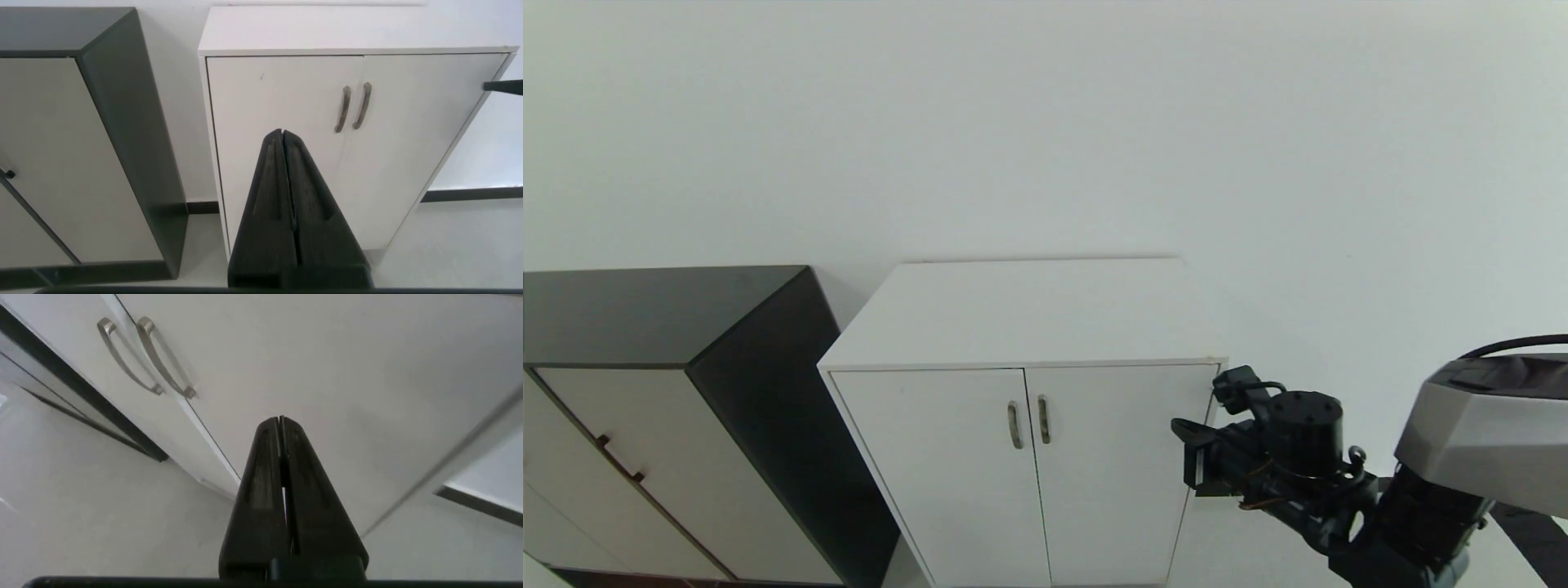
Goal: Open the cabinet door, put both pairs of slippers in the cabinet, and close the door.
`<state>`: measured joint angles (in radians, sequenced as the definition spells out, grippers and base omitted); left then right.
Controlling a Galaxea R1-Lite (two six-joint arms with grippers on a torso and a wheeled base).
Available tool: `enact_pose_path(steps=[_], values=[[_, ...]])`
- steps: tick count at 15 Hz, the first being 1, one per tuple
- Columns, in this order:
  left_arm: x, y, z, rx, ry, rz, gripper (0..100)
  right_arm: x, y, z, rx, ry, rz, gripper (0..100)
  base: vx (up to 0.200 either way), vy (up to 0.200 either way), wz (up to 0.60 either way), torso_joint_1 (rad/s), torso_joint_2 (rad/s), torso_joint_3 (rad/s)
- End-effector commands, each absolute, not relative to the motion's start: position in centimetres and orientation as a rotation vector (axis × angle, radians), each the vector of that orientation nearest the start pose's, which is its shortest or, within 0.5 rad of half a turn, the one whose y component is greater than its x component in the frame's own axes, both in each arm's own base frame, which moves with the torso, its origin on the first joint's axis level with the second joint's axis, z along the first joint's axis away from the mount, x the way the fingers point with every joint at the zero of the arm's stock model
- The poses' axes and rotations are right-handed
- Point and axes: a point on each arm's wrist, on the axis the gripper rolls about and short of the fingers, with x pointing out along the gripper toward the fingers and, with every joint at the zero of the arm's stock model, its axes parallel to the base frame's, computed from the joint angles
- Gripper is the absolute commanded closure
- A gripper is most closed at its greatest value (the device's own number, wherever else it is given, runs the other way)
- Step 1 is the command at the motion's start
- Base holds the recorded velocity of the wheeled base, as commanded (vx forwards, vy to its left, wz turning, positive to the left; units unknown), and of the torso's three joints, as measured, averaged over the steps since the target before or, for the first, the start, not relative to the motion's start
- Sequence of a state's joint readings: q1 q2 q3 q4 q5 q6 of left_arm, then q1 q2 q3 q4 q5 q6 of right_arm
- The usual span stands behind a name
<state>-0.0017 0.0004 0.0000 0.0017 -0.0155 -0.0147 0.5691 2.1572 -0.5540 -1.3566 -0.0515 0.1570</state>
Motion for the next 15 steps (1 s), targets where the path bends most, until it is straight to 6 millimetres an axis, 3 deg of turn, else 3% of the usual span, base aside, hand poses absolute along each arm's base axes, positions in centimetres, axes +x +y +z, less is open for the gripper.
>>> enact_pose_path(steps=[1, 6, 8, 12, 15], values=[[-2.3, 0.0, 7.5, -0.015, 0.003, -0.017, 100, 25.8, 15.0, 6.9, 0.076, 0.255, 0.412, 100, 0.000, 0.000, 0.00, 0.000, 0.00, 0.000], [-2.3, 0.0, 7.5, -0.017, 0.002, -0.017, 100, 21.6, 7.2, 7.2, -0.087, 0.325, 0.163, 100, 0.000, 0.000, 0.00, 0.000, 0.00, 0.000], [-2.3, 0.0, 7.5, -0.017, 0.002, -0.017, 100, 19.4, 5.2, 7.3, -0.104, 0.353, 0.110, 100, 0.000, 0.000, 0.00, 0.000, 0.00, 0.000], [-2.3, 0.0, 7.5, -0.017, 0.003, -0.017, 100, 15.9, 3.4, 8.9, -0.114, 0.398, 0.118, 100, 0.000, 0.000, 0.00, 0.000, 0.00, 0.000], [-2.3, 0.0, 7.5, -0.017, 0.002, -0.017, 100, 11.9, 2.3, 10.1, -0.094, 0.427, 0.152, 100, 0.000, 0.000, 0.00, 0.000, 0.00, 0.000]])
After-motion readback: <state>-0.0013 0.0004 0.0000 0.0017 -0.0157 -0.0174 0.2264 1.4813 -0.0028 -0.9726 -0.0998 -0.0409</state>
